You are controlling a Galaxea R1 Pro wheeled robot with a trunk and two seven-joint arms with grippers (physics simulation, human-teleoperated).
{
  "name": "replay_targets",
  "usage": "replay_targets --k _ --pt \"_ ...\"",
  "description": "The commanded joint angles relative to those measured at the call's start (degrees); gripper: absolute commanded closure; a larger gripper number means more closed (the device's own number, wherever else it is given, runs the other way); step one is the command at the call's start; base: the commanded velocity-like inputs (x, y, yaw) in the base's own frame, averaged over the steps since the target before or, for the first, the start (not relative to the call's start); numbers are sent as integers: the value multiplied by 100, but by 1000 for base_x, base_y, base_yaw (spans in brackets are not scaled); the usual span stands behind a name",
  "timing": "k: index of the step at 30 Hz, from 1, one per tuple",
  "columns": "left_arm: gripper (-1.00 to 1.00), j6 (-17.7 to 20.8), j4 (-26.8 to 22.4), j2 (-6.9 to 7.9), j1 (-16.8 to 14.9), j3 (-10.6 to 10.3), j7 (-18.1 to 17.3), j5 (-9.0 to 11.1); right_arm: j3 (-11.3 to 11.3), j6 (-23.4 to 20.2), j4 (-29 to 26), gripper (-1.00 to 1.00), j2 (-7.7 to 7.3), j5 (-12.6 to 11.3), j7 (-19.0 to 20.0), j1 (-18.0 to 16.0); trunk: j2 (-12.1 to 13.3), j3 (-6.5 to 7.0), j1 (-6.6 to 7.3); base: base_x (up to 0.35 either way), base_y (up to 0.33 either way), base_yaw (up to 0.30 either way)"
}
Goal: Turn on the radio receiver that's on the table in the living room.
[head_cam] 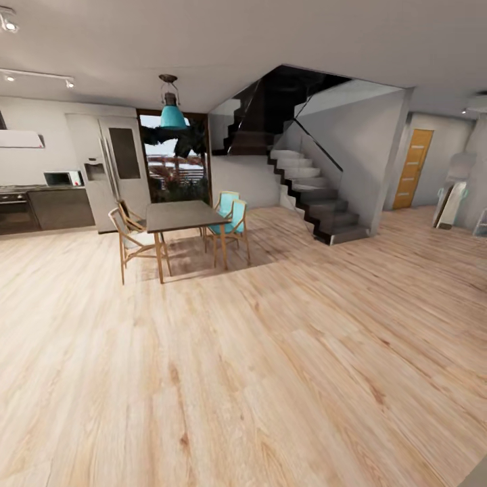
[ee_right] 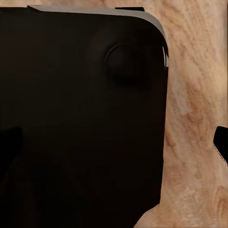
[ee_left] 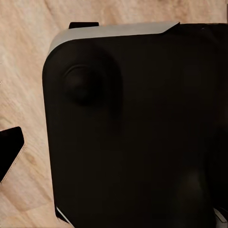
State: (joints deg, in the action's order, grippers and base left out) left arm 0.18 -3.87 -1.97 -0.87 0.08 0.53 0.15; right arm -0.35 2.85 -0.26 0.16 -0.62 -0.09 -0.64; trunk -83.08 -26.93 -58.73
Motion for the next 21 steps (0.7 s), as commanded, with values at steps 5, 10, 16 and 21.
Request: replay_targets --k 5,10,16,21 --pt "-100 0 -1 3 2 1 0 0 0 3 0 -100 1 0 0 1 0 0 0 323 0 -15" --pt "-100 2 0 4 1 1 0 2 0 4 0 -100 2 0 0 -2 0 0 0 323 0 -1" --pt "-100 8 -1 3 1 1 0 3 0 0 0 -100 2 0 0 0 0 0 0 323 0 0" --pt "-100 9 0 4 2 1 0 3 0 -2 0 -100 2 0 0 0 0 0 0 323 0 0"
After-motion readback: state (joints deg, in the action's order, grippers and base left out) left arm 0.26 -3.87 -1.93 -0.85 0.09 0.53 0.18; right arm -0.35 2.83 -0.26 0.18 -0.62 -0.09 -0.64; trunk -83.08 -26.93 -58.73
